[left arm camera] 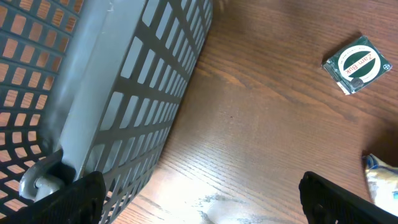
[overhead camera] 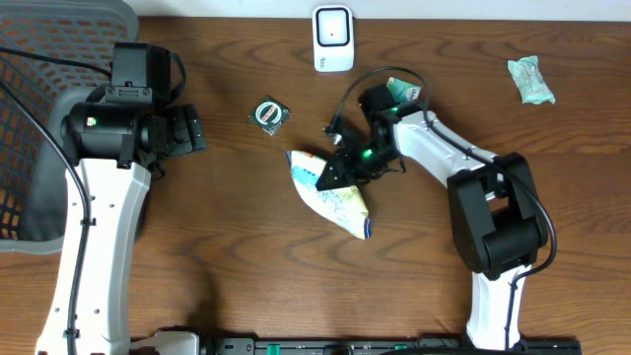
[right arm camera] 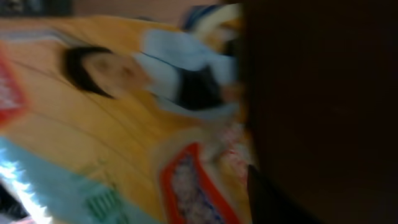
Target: Scan the item barcode
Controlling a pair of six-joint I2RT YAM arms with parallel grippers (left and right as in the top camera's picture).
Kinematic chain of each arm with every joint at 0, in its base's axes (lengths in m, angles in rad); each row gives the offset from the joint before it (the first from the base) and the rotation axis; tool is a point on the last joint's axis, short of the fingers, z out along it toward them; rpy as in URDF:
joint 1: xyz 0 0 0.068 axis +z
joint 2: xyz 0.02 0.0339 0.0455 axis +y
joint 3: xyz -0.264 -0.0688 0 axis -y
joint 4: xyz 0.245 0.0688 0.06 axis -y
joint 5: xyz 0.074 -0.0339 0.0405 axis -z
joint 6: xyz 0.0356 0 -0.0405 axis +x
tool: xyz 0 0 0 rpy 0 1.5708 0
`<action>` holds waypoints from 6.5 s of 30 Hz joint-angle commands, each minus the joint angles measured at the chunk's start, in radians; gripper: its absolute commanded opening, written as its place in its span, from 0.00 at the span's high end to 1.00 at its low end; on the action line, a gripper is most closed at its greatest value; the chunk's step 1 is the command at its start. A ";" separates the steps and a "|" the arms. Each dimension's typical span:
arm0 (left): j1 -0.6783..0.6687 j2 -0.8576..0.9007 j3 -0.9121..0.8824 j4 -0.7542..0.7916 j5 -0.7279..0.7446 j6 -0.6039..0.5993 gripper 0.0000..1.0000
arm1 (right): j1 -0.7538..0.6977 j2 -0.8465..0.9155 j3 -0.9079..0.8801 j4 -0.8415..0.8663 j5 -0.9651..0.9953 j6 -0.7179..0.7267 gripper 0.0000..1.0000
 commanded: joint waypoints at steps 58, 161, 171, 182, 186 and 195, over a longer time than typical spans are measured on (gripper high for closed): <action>0.005 -0.007 0.009 -0.003 -0.017 -0.006 0.02 | 0.145 -0.104 0.221 -0.261 0.875 0.183 0.90; 0.005 -0.007 0.009 -0.003 -0.017 -0.006 0.02 | -0.041 -0.085 -0.202 0.040 0.135 -0.007 0.98; 0.005 -0.007 0.009 -0.003 -0.017 -0.006 0.02 | -0.108 -0.135 -0.101 0.091 -0.247 -0.011 0.99; 0.005 -0.007 0.009 -0.003 -0.017 -0.006 0.02 | -0.255 -0.316 -0.069 0.388 -0.520 0.156 0.99; 0.005 -0.007 0.009 -0.003 -0.017 -0.006 0.02 | -0.280 -0.369 -0.069 0.471 -0.589 0.183 0.99; 0.005 -0.007 0.009 -0.003 -0.017 -0.006 0.02 | -0.281 -0.375 -0.069 0.574 -0.593 0.285 0.99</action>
